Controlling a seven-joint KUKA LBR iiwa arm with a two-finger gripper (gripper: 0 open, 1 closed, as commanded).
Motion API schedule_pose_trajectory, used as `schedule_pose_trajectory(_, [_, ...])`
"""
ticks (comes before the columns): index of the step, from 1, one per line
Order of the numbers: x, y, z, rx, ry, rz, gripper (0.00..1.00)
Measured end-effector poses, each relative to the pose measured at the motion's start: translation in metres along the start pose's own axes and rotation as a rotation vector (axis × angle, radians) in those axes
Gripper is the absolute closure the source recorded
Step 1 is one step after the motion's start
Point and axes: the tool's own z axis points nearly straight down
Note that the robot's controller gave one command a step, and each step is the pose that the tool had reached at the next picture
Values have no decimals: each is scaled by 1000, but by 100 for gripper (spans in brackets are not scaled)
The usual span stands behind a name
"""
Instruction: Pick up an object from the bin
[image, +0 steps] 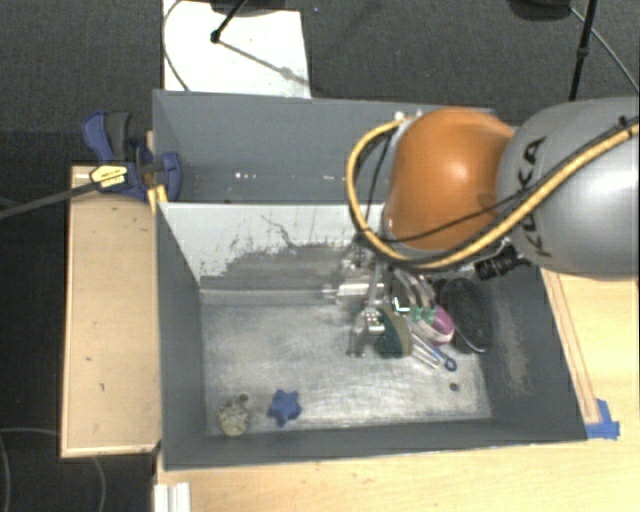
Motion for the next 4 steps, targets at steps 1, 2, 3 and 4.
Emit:
schedule_pose_trajectory(1, [2, -63, 103, 2, -1, -209, 0])
schedule_pose_trajectory(2, [-48, -132, 118, 1, 0, -179, 0])
schedule_pose_trajectory(3, [-48, -127, 117, -2, -2, -181, 100])
schedule_pose_trajectory(4, [-24, -222, -26, 7, -14, -382, 100])
